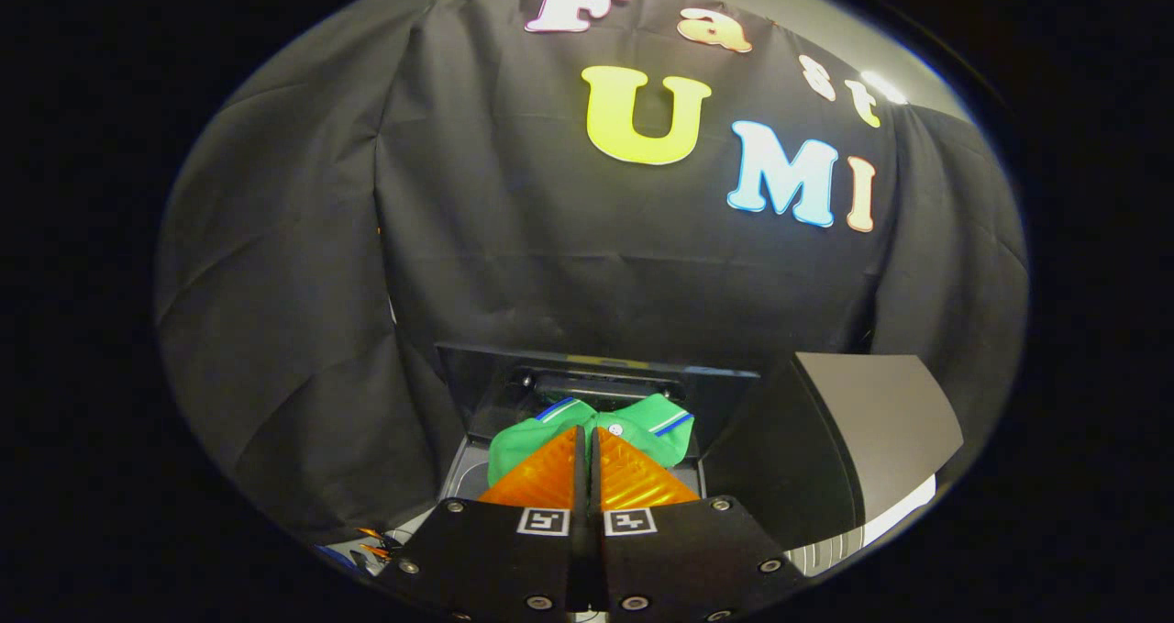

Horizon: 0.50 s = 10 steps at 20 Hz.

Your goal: Put the clothes into the washing machine and then close the washing machine lid.

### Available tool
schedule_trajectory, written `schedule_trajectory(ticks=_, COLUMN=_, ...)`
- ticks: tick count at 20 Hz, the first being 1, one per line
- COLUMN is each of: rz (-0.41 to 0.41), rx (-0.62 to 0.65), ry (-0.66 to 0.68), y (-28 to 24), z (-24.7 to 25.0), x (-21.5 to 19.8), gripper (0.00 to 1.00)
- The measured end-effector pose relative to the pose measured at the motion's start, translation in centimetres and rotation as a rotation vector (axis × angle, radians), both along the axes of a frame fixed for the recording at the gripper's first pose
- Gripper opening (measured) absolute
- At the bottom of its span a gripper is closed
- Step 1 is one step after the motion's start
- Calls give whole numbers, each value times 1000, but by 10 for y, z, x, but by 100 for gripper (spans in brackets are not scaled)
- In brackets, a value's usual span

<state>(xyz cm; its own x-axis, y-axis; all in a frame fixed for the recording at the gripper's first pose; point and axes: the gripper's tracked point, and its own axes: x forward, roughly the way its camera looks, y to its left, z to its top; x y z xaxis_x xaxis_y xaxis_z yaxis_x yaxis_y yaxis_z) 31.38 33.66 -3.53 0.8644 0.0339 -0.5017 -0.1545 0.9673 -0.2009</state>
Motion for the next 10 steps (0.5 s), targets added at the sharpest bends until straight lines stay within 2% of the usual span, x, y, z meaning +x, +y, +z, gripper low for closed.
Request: schedule_trajectory(ticks=10, rz=-4, rx=-1, ry=180, y=-11, z=-88, x=7, gripper=0)
